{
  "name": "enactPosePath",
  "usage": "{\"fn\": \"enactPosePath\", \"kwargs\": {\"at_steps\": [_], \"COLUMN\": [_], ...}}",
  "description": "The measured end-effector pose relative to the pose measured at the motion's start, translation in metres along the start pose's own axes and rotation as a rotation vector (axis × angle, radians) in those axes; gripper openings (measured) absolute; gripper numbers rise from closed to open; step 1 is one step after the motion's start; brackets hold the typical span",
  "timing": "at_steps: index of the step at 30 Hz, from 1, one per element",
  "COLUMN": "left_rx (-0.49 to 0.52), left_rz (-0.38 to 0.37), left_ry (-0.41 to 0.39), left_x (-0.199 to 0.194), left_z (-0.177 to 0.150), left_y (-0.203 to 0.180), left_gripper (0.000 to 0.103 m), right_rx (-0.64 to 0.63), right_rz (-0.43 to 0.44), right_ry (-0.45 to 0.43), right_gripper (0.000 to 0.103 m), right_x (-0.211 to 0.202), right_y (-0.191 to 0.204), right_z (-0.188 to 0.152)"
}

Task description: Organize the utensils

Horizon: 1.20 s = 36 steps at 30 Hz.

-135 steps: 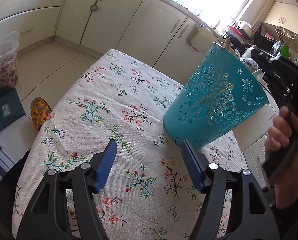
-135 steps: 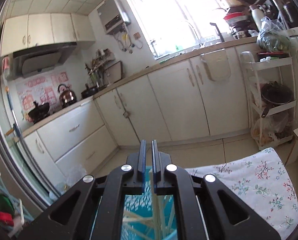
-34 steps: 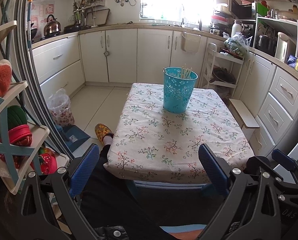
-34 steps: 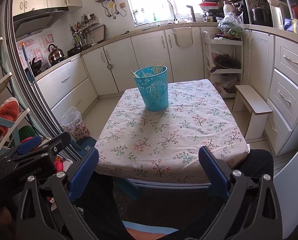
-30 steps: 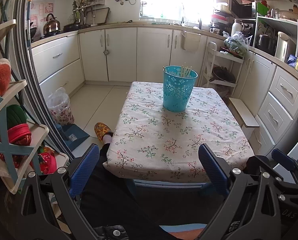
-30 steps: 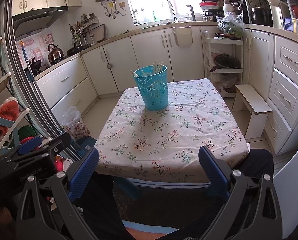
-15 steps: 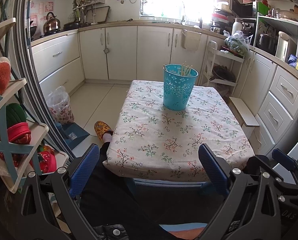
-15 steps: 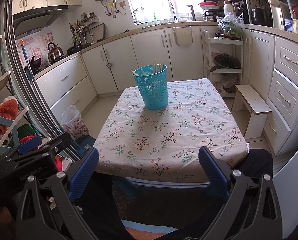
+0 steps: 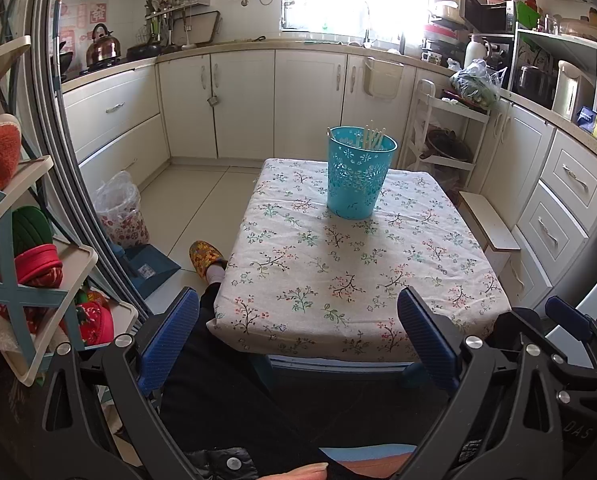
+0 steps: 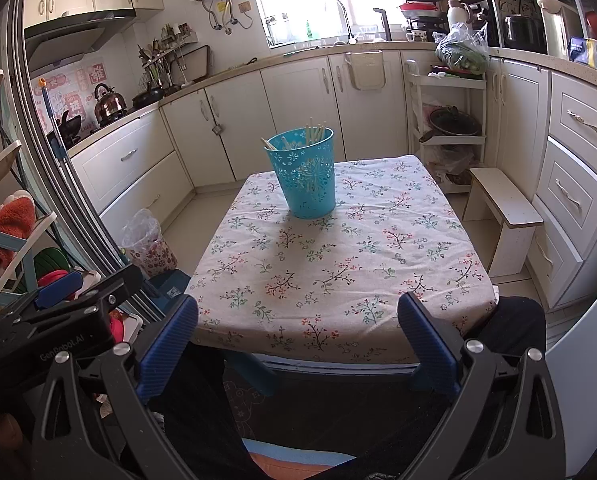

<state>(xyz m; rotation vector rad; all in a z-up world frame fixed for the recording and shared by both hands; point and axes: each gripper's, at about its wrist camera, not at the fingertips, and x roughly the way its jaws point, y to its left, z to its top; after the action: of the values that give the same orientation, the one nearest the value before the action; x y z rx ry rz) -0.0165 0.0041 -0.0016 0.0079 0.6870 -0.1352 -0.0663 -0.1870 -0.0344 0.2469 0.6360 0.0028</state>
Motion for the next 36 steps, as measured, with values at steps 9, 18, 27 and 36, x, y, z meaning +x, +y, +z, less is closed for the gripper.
{"fn": "enactPosePath", "kwargs": {"at_steps": [9, 18, 27, 36], "left_rx": [0.000, 0.000, 0.001, -0.001], "left_rz": [-0.001, 0.000, 0.000, 0.001], "left_ry": [0.000, 0.000, 0.000, -0.002], "left_x": [-0.0004, -0.0005, -0.0006, -0.0004], "left_z": [0.0008, 0.0006, 0.0013, 0.0004], "left_y": [0.0007, 0.0007, 0.0009, 0.0016], "left_gripper": [0.096, 0.096, 0.096, 0.096], "right_rx": [-0.001, -0.002, -0.003, -0.005], "right_rz": [-0.001, -0.002, -0.002, -0.006], "right_ry": [0.002, 0.002, 0.001, 0.001], "right_gripper": [0.096, 0.096, 0.096, 0.096], "right_x": [-0.0001, 0.0000, 0.0000, -0.0012], "right_y": [-0.0014, -0.0004, -0.0018, -0.0050], "right_z": [-0.0009, -0.0004, -0.0003, -0.0002]}}
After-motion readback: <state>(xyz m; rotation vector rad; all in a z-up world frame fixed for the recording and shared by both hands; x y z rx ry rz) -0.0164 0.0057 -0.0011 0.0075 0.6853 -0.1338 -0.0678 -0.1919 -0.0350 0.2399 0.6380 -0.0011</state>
